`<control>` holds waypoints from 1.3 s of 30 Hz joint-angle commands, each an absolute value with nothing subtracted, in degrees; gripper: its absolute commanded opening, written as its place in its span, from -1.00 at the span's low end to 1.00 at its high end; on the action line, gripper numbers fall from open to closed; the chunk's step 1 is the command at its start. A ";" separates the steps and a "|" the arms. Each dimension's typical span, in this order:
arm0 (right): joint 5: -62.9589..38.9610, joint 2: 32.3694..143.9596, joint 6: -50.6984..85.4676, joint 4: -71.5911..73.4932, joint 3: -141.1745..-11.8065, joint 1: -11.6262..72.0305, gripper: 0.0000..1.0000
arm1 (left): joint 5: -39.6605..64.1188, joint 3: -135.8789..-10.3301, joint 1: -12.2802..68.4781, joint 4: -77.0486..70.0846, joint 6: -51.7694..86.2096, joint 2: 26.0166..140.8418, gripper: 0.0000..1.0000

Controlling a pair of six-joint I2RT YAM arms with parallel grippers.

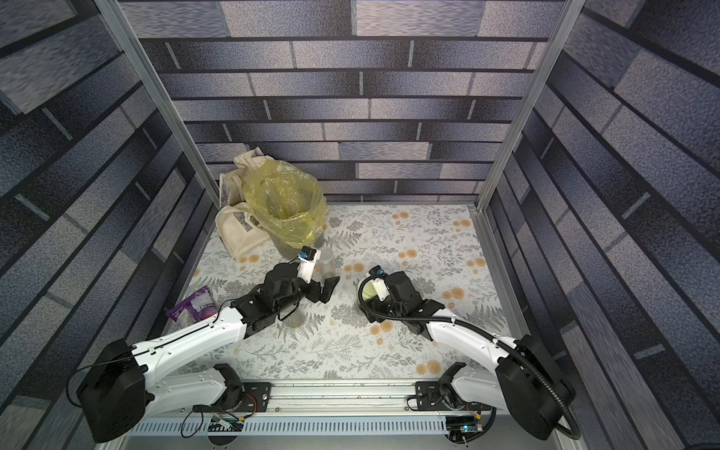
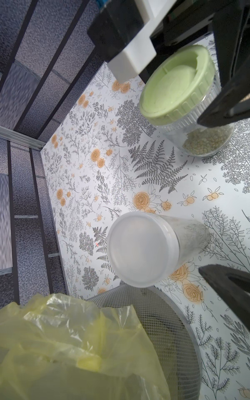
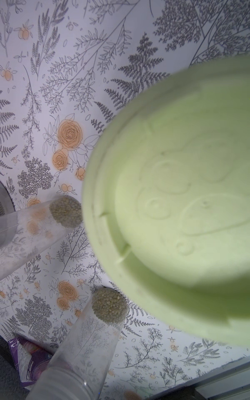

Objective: Empty moldy mung beans from jars
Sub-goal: Pick up the jar from the center of the board.

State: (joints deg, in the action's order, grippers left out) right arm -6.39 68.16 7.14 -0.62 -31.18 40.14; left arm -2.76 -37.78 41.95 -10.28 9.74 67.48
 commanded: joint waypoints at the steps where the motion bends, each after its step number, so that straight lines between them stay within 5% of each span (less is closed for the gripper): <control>1: -6.45 66.42 8.26 0.83 -31.61 40.61 0.36 | -1.51 -38.47 42.30 -10.72 10.12 67.23 1.00; 9: -6.79 65.77 8.83 -0.79 -34.22 40.59 0.22 | -0.71 -37.82 43.13 -10.10 7.66 65.61 1.00; 39: -6.76 60.51 12.94 -9.83 -47.99 39.13 0.19 | 2.03 -31.16 43.96 -18.22 4.04 55.36 1.00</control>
